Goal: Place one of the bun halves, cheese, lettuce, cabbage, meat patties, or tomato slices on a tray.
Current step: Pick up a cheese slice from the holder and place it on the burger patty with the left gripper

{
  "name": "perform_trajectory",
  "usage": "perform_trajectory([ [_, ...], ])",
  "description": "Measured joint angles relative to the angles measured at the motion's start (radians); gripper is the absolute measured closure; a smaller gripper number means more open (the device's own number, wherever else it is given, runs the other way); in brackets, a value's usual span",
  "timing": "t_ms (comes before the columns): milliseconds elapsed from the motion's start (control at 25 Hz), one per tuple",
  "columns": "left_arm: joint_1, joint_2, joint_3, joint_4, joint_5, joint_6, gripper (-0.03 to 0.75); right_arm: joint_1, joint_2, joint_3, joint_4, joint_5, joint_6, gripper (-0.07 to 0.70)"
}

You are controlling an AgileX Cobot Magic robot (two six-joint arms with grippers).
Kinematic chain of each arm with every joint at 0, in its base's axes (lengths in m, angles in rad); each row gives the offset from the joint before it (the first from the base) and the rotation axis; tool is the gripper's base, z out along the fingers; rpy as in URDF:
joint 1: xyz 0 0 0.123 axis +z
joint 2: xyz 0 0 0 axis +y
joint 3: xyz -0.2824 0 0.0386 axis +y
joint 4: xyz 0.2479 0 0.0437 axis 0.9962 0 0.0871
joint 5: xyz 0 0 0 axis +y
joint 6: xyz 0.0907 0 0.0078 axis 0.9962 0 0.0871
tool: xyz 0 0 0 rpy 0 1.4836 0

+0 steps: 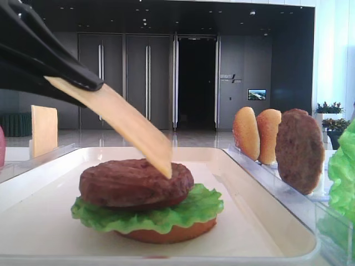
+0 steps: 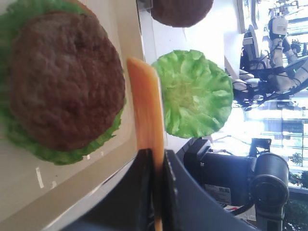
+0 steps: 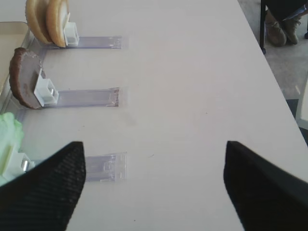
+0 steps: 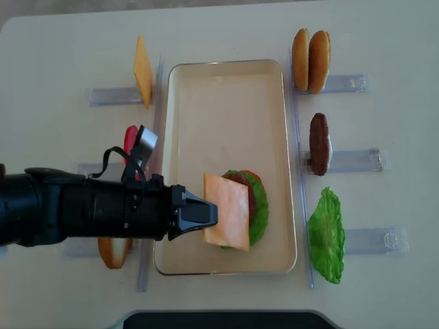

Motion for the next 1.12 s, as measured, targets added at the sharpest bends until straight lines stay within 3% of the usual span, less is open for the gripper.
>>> perform_trajectory([
  [720, 0.0, 0.006, -0.097, -0.001, -0.056, -0.037, 0.694, 0.0, 0.0, 0.0, 0.0, 0.0, 0.0, 0.044],
  [1120, 0.0, 0.142, -0.1, -0.001, 0.011, -0.047, 0.694, 0.0, 0.0, 0.0, 0.0, 0.0, 0.0, 0.044],
])
